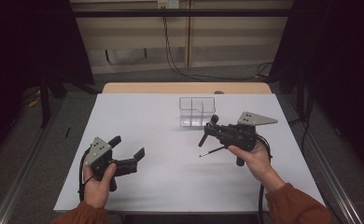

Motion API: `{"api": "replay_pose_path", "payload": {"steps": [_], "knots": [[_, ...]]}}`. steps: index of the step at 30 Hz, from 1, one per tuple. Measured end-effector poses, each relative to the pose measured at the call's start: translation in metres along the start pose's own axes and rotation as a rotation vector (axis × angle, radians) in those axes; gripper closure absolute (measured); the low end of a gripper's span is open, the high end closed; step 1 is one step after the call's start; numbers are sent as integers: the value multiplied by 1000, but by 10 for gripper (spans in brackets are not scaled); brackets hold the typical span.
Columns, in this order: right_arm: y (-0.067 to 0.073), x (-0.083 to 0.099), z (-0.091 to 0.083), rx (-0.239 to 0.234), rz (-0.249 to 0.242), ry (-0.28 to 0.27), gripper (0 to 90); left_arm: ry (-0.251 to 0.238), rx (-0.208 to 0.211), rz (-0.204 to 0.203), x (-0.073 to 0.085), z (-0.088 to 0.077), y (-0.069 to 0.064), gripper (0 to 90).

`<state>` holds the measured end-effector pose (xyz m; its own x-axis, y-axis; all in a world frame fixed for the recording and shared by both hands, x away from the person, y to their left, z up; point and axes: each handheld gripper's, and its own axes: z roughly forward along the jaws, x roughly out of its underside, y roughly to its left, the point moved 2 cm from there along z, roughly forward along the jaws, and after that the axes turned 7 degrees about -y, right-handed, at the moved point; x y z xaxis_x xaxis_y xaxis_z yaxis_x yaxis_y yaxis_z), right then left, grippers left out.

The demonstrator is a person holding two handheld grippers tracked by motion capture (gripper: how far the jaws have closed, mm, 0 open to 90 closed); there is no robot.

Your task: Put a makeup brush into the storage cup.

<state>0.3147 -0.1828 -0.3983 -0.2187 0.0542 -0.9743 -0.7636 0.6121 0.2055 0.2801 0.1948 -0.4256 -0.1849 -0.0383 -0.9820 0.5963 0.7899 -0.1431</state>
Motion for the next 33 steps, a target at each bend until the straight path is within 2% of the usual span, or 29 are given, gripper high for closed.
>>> {"api": "replay_pose_path", "payload": {"steps": [8,12,15,24,27,33], "knots": [[-10,-1,-7,29,5,-3,798,14,-29,37,7,-16,6,11],[-14,-1,-7,37,10,-7,798,-6,-45,22,10,-22,9,11],[-16,-1,-6,43,7,-4,799,-2,-51,9,13,-22,11,10],[-22,-12,-5,62,-8,-20,799,-41,-43,25,13,-25,13,12],[-26,-13,-5,73,-11,-19,799,-39,-36,60,14,-26,11,15],[-34,-19,-4,91,-16,-21,799,-41,-41,51,14,-28,13,16]]}}
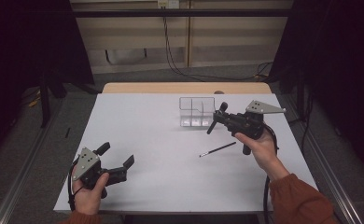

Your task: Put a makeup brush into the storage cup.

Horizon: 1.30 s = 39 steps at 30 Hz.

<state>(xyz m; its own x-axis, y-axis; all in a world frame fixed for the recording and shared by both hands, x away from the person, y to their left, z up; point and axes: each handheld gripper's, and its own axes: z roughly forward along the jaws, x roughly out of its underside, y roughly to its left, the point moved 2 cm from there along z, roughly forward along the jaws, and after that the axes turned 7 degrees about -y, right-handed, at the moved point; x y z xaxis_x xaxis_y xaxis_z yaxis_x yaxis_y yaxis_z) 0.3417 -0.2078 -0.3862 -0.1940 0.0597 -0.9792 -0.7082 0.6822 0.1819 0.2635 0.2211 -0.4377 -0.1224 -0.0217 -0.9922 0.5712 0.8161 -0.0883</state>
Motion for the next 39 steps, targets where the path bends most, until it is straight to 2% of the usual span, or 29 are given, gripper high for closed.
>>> {"api": "replay_pose_path", "payload": {"steps": [11,14,15,17,25,28,39], "knots": [[-11,-21,0,26,-24,-18,798,6,-7,7,0,-4,1,16],[-15,-25,3,37,-26,-13,798,4,-7,1,0,-5,1,16],[-17,-25,3,40,-32,-10,798,2,-6,-13,1,-6,1,16],[-20,-28,5,46,-29,-12,799,10,-15,6,1,-7,2,18],[-32,-40,12,72,-43,-19,798,-4,-26,-2,0,-12,2,18],[-37,-43,15,87,-52,-11,798,0,-25,15,-1,-14,0,18],[-48,-50,32,124,-61,1,798,3,-11,24,-1,-13,-4,18]]}}
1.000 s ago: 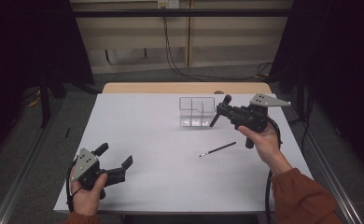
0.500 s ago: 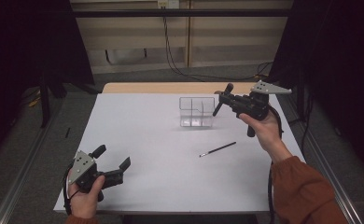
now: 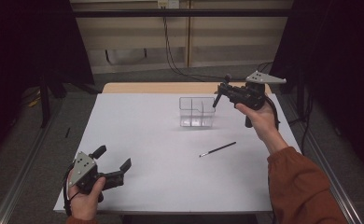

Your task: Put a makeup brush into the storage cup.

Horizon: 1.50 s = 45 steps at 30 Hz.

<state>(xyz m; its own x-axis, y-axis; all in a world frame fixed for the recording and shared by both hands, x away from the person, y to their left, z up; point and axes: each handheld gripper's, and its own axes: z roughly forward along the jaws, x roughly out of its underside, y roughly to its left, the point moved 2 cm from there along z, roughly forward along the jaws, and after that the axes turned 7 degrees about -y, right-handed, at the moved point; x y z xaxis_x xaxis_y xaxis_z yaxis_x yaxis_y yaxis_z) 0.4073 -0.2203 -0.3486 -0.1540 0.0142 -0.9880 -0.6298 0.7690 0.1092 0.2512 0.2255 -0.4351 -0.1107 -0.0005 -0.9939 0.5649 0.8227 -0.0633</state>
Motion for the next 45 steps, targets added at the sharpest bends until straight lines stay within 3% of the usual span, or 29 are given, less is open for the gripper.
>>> {"api": "replay_pose_path", "payload": {"steps": [9,17,32,45], "knots": [[-1,2,22,21,-15,29,798,0,10,17,-1,1,-1,18],[-6,9,35,30,-10,51,798,1,7,8,0,3,1,18],[-19,23,42,52,25,102,798,3,7,15,0,4,1,18],[-19,32,49,43,37,130,798,7,10,14,1,4,2,18]]}}
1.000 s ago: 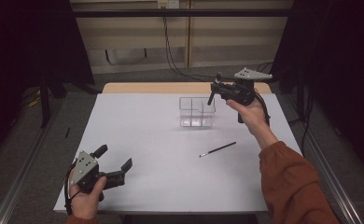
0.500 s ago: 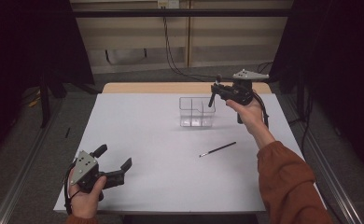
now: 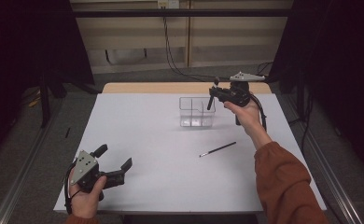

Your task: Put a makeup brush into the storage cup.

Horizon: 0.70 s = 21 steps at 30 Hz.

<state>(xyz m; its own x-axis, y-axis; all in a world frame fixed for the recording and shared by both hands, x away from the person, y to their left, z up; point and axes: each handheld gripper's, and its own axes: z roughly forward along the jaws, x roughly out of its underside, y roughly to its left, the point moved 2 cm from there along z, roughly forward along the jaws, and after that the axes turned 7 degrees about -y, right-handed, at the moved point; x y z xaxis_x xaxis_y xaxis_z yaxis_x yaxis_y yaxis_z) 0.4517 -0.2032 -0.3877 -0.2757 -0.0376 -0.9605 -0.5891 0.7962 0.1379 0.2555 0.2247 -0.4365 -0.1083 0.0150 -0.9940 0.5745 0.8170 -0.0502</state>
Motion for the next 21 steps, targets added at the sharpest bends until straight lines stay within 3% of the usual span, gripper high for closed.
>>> {"api": "replay_pose_path", "payload": {"steps": [21], "knots": [[-2,16,4,-4,20,33,798,-5,3,13,0,0,-1,17]]}}
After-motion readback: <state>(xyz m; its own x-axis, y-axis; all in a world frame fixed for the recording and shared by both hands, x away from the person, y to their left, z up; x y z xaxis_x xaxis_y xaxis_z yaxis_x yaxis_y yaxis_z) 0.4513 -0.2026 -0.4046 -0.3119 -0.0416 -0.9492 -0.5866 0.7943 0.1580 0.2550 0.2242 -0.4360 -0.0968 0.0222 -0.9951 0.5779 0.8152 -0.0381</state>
